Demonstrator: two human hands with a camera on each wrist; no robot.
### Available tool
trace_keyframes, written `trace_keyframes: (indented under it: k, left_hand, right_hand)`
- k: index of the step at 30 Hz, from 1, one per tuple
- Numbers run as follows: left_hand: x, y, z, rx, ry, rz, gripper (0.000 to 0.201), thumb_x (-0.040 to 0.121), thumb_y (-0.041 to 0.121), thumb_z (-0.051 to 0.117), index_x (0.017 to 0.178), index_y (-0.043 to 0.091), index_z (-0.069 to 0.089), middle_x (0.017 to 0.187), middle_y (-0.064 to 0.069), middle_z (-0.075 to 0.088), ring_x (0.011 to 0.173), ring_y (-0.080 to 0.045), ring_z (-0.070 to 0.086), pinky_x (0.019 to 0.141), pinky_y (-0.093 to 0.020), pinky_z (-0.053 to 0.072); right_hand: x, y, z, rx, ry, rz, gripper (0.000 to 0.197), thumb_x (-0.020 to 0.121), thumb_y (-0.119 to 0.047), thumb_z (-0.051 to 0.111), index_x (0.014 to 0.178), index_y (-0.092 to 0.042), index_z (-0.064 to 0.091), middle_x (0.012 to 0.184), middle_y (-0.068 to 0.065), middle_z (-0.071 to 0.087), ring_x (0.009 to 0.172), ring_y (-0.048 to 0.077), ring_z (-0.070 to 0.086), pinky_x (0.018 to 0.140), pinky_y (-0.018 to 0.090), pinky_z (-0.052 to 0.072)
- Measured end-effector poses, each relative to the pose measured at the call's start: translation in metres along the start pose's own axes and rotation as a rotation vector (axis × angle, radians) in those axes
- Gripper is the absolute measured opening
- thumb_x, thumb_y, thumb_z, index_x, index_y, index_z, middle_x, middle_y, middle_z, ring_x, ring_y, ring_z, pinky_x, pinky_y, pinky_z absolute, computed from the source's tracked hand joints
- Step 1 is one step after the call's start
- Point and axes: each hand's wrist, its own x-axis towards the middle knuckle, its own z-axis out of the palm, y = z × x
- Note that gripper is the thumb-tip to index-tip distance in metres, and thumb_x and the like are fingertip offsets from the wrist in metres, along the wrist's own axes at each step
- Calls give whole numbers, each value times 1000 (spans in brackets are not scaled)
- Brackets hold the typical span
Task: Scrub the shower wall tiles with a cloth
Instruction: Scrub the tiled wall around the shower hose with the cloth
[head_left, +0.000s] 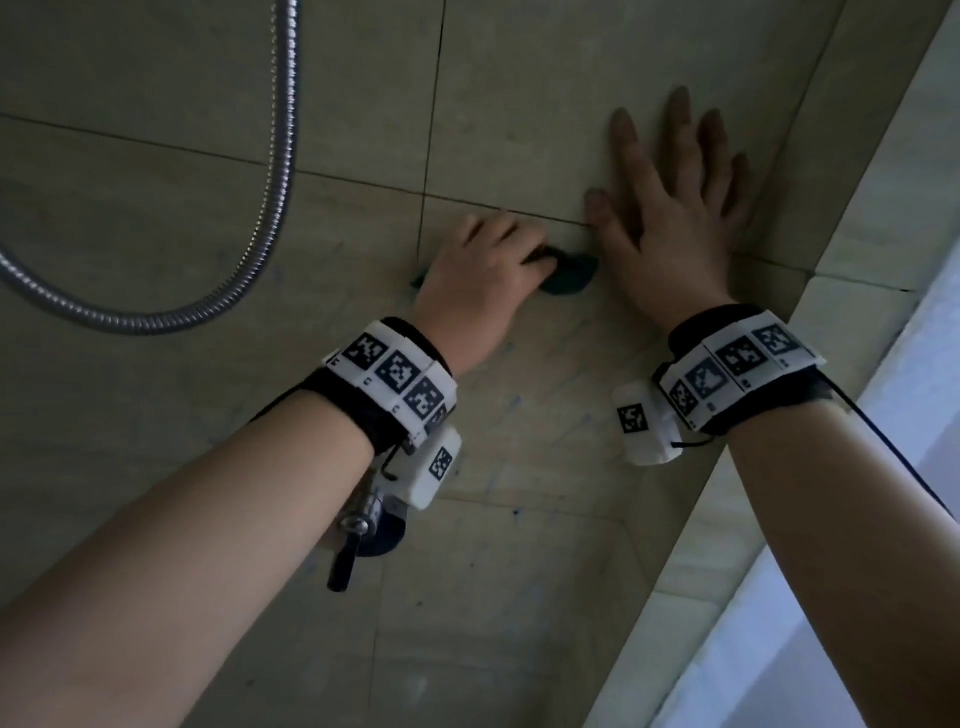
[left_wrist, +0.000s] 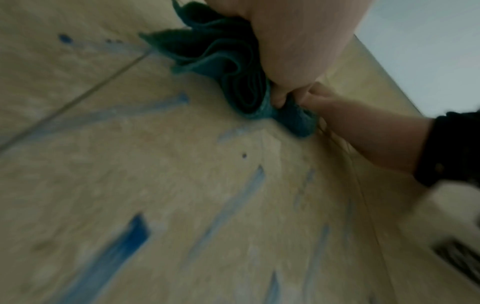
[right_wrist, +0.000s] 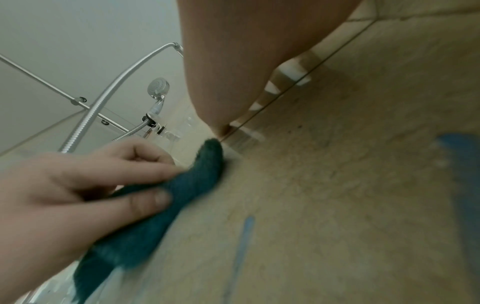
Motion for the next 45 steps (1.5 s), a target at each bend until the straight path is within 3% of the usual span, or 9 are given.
trace_keyframes:
  k: [4,11,17,22,28,33,39,43,45]
  left_hand:
    - [1,11,4,9,39,-92,40,82,8,37,99,6,73,103,-11,65,92,-27,42,76,-36,27]
    - [-28,47,27,-8,-155,237,44,77,9,35,91,15,77,101,-3,68,88,-25,52,76,-33,28]
    - [1,42,19,-3,-28,-39,36,81,7,39,93,7,73,101,-9,65,87,-25,41,71,-34,26]
    - [-22,53,28,-32,-124,191,35,79,8,41,87,10,75,101,-6,66,87,-24,37,73,-35,27]
    - [6,44,20,-34,-44,-1,37,80,7,39,91,10,74,99,-9,65,86,-24,35,69,-34,23]
    - [-14,45,24,-35,-139,248,42,78,11,36,88,15,77,98,-5,67,87,-22,38,72,-34,25]
    - [-1,44,13,-28,-59,-37,40,81,9,37,97,10,74,97,-11,63,88,-24,38,72,-35,25]
    - [-18,63,8,-28,-249,53,45,76,12,31,77,17,76,86,-3,62,81,-24,52,71,-32,23]
    - [-17,59,0,-71,-343,-9,42,81,7,38,83,19,78,87,-4,61,83,-26,55,71,-31,20]
  right_hand:
    - [0,1,2,-12,22,6,57,98,-56,29,151,-42,12,161,2,-2,147,30,-5,115,49,-5]
    - [1,1,3,-2,35,-7,57,98,-54,29,151,-39,15,161,4,1,147,32,-3,116,52,-3]
    - [1,1,6,-24,56,0,57,98,-55,29,151,-39,16,161,4,3,147,32,0,115,52,-2]
    - [0,1,6,-29,44,0,57,98,-55,28,151,-39,15,161,4,1,147,32,-2,116,52,-3]
    - [1,1,7,-35,55,-2,57,97,-54,28,151,-38,16,161,5,3,146,33,0,115,53,-1]
    - [0,2,7,-31,56,-6,57,98,-54,28,151,-39,15,161,4,3,147,32,0,116,52,-2]
    - [1,3,8,-18,59,-11,57,98,-53,29,151,-38,16,161,5,3,147,33,-1,115,53,-3]
    - [1,2,8,-3,60,-14,56,98,-54,28,151,-38,17,161,5,3,146,33,-1,115,53,-3]
    - [0,2,8,-1,66,-16,56,98,-53,28,151,-37,18,161,6,4,146,34,-1,115,53,-3]
